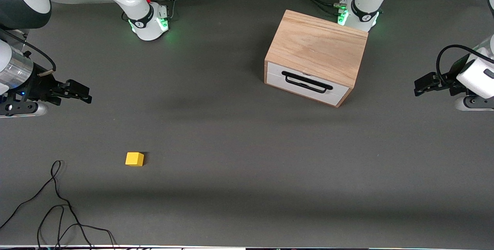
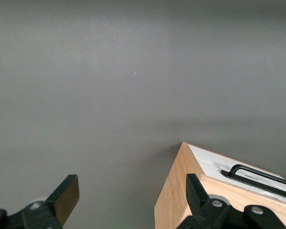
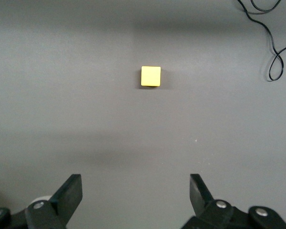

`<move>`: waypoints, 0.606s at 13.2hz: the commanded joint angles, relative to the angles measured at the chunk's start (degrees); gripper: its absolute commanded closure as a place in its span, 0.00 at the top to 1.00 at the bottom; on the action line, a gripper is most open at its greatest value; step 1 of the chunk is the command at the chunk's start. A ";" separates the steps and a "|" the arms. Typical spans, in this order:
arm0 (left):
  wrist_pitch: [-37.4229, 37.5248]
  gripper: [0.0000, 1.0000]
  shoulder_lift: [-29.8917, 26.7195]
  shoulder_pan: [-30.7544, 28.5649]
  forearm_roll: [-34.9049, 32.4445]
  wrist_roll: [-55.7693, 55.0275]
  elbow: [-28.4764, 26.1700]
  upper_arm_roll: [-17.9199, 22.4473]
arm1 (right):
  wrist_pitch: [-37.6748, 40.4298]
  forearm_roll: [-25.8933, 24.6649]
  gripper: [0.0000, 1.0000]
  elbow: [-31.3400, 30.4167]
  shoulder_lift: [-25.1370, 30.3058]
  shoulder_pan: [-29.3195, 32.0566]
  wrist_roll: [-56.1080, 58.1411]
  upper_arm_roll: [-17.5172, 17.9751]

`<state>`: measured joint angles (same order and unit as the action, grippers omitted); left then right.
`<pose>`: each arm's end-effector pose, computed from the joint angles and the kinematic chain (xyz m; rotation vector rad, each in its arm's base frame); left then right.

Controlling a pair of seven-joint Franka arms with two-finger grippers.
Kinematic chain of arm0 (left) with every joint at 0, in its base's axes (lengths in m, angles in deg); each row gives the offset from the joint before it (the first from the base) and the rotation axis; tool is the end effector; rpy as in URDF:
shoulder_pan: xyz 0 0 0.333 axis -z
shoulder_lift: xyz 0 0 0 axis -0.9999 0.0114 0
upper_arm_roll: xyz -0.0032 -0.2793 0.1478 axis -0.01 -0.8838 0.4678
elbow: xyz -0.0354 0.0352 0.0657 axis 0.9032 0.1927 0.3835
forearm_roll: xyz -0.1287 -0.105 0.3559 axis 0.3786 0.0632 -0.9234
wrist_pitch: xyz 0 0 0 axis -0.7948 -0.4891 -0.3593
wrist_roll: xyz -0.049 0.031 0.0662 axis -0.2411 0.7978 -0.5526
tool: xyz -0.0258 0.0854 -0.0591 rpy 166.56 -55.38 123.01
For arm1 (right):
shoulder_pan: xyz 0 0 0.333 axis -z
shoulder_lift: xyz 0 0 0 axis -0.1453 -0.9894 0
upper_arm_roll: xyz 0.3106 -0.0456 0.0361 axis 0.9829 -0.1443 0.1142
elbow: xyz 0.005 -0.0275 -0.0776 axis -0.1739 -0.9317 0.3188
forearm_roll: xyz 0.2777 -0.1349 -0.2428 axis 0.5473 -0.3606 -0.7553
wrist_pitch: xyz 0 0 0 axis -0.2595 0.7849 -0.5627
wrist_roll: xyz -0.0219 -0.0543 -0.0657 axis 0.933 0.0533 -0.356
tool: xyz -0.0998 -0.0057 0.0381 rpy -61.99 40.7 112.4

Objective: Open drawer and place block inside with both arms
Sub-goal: 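Move the left gripper toward the drawer while the right gripper approaches the cube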

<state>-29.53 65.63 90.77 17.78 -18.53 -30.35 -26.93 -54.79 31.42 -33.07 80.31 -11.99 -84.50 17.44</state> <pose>0.5729 -0.0253 0.5846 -3.1322 0.0151 0.0785 0.5763 0.0264 0.5784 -3.1194 -0.0135 0.0190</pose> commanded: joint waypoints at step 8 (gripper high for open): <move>1.35 1.00 -0.53 0.69 -0.10 -1.48 0.03 -0.80 | 1.80 -0.48 1.00 1.42 -1.09 -0.40 -1.26 -0.31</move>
<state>-29.46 65.63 90.82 17.75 -18.68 -30.36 -27.36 -53.52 31.42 -32.97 80.15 -11.93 -84.54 17.34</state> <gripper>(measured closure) 0.000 0.000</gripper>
